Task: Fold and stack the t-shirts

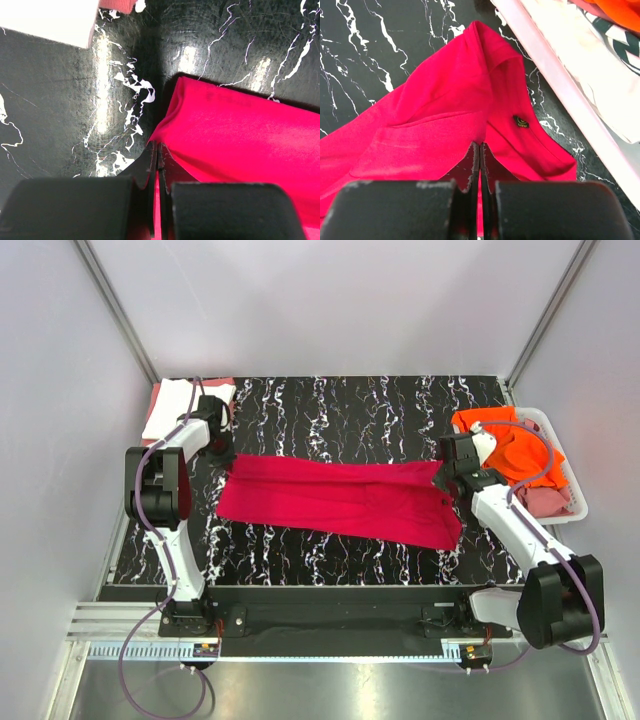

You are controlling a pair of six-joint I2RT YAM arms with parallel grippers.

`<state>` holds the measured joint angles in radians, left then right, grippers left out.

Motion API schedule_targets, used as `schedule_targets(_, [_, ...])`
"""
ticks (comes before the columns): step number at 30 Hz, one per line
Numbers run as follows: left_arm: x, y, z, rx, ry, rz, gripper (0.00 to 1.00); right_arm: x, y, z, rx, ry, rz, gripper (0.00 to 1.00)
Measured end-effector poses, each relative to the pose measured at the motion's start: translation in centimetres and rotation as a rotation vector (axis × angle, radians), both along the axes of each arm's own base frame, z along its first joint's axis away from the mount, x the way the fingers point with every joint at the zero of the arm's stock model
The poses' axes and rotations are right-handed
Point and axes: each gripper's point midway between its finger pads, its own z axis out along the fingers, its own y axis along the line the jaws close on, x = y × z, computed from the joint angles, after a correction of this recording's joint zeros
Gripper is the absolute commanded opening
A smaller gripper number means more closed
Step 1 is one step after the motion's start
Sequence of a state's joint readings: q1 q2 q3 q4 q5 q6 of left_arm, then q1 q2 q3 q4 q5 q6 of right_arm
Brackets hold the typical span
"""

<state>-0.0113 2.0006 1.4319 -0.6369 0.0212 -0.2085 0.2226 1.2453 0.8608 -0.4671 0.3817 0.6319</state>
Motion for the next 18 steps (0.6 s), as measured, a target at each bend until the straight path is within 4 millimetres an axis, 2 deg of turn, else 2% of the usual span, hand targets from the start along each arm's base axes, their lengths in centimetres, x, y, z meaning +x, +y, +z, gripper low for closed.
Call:
schedule_targets(4, [0.0,0.0,0.0,0.001,0.000,0.000,0.00,-1.0,0.0,-0.3,0.015,0.010,-0.002,0.00])
schedule_targets(13, [0.1,0.0,-0.2,0.003,0.001,0.000,0.00,-4.9,0.1,-5.1,0.054,0.145,-0.022,0.00])
schedule_targets(18, [0.1,0.1,-0.2,0.004,0.001,-0.001,0.01,-5.9,-0.1,-6.1,0.061,0.179,-0.044,0.00])
